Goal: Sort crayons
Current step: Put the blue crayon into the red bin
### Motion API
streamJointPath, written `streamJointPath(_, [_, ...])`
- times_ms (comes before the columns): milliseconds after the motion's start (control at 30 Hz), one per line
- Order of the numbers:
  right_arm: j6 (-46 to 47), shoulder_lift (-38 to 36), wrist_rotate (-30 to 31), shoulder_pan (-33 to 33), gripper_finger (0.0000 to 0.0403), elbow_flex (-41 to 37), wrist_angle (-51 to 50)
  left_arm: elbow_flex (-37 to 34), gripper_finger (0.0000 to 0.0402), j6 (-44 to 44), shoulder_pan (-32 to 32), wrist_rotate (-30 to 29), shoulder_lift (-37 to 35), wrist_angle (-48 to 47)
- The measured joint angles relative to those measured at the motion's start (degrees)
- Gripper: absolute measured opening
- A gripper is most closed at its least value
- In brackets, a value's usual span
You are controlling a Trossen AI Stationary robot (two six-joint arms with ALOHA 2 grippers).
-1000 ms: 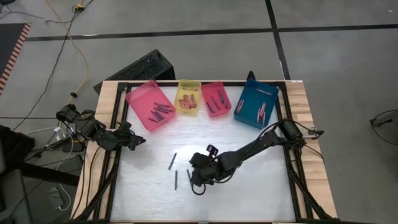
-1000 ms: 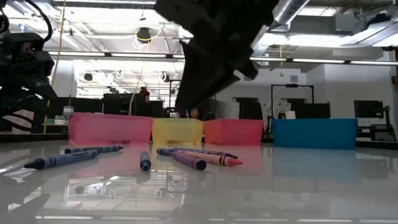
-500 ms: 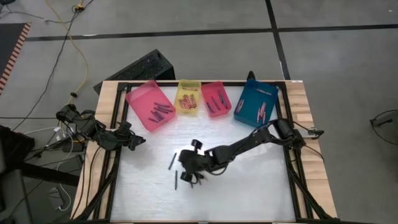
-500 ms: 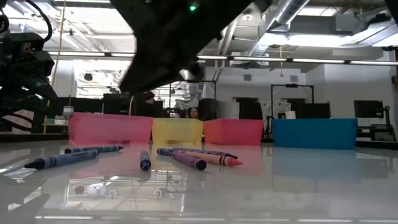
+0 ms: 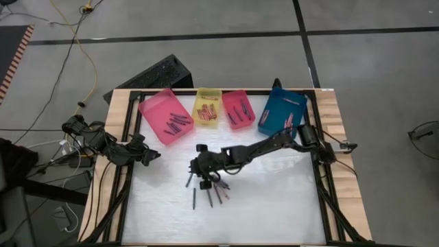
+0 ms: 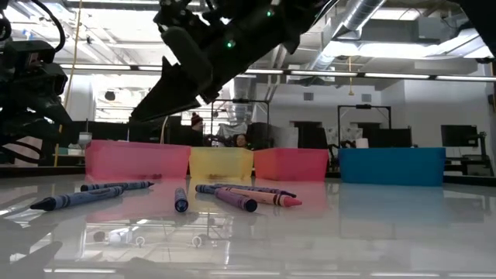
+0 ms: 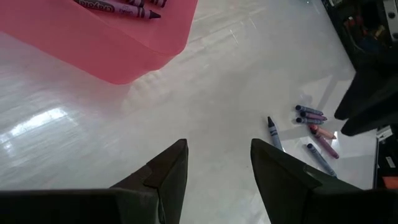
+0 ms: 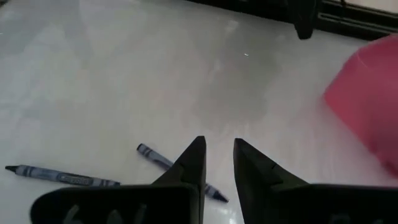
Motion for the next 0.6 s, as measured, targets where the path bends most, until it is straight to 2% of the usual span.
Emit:
streamJointPath(133, [-6.1, 0.0, -6.7, -1.8, 0.0075, 0.0, 0.2, 0.0, 0.0165, 0.0, 0.0, 0.0, 0.0, 0.0])
streamJointPath(267, [-12.5, 0.0, -7.4, -2.6, 0.0074, 0.0, 0.3, 0.0, 0.0165, 0.0, 0.0, 0.0, 0.0, 0.0])
streamJointPath(600, [-15.2, 1.9, -12.8, -4.9, 0.0074, 0.0, 2.7, 0.0, 0.0165, 0.0, 0.0, 0.0, 0.0, 0.0])
